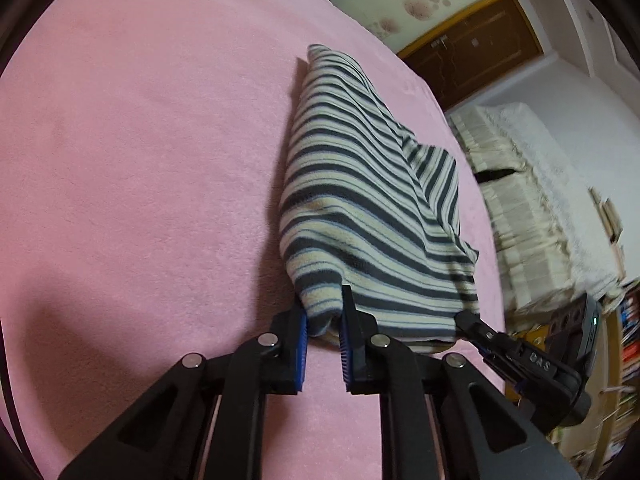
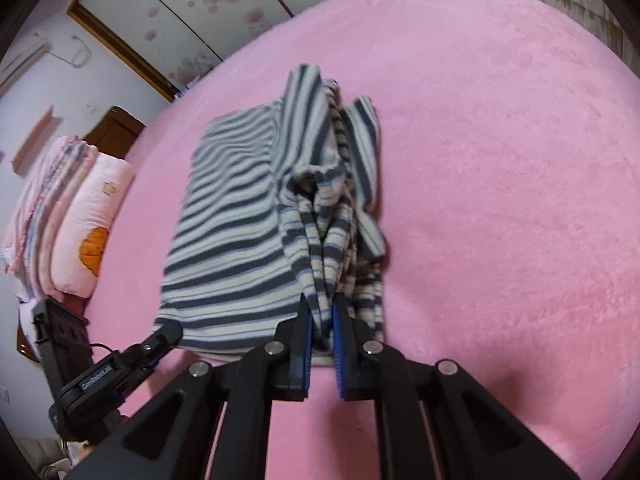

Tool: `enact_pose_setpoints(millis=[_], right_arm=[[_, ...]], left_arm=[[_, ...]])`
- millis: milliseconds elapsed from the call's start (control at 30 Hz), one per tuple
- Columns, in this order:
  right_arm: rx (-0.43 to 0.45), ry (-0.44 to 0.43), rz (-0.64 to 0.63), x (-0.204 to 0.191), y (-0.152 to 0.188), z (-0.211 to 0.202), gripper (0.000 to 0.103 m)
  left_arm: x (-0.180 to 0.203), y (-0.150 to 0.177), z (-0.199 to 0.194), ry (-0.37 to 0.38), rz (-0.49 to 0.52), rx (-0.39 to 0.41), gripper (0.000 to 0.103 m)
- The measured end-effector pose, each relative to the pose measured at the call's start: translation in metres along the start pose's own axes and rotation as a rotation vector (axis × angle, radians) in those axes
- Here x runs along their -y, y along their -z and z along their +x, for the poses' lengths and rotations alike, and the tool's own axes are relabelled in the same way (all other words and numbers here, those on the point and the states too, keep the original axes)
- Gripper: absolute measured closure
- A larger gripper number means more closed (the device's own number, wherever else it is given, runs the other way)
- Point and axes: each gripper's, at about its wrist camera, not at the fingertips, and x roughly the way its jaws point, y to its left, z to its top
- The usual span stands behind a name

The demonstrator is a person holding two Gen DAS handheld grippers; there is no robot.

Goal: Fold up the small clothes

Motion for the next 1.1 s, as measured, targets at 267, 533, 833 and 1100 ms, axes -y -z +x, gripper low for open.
enact_pose_setpoints(millis=[267, 533, 833, 1100], right_arm=[[-0.004, 0.014, 0.012, 0.000, 0.026, 0.000, 0.095], [-0.015, 0.077, -0.047, 0.000, 0.025, 0.011, 0.092], [0.068, 0.176, -0.251, -0.042, -0.007, -0.037, 0.071], [0.102, 0.062, -0.312, -0.073, -0.101, 0.011, 0.071]], left_arm=[[-0.030, 0.010, -0.001, 0.033, -0.083, -0.004, 0.093], [-0.015, 0.013, 0.006, -0.026, 0.021, -0.049, 0.075], [0.058, -0.019, -0.049, -0.269, 0.419, 0.042, 0.031], [0.104, -0.109, 0.024, -0.194, 0.517, 0.058, 0.031]])
